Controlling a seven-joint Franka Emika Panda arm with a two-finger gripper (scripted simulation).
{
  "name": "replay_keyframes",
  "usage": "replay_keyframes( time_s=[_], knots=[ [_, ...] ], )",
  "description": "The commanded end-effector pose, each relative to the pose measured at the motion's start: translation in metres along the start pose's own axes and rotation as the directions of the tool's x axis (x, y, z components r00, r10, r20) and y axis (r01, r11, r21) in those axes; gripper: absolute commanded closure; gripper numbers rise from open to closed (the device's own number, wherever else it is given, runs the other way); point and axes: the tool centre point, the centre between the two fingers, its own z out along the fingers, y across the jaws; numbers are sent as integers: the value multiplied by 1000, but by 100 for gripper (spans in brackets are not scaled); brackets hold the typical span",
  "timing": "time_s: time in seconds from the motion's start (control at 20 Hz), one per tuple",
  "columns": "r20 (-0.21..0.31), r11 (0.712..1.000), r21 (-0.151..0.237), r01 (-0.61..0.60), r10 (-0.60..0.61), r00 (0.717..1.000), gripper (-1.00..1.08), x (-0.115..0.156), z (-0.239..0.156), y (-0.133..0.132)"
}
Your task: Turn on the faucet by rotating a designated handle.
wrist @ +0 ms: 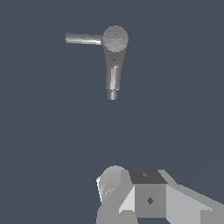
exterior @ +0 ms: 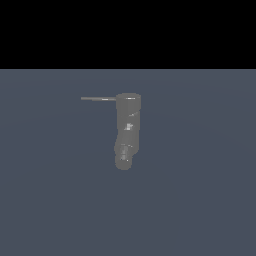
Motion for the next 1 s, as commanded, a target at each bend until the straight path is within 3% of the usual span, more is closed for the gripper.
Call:
replay_keyframes(
  time_s=[0.0,0.45,0.95],
  knots=[
    [0,1000,0,0,0,1000,108,0,0,0],
    [-1,999,1,-42,42,999,108,3,7,-9],
    [-2,983,3,-186,186,983,108,16,32,-39]
  ],
)
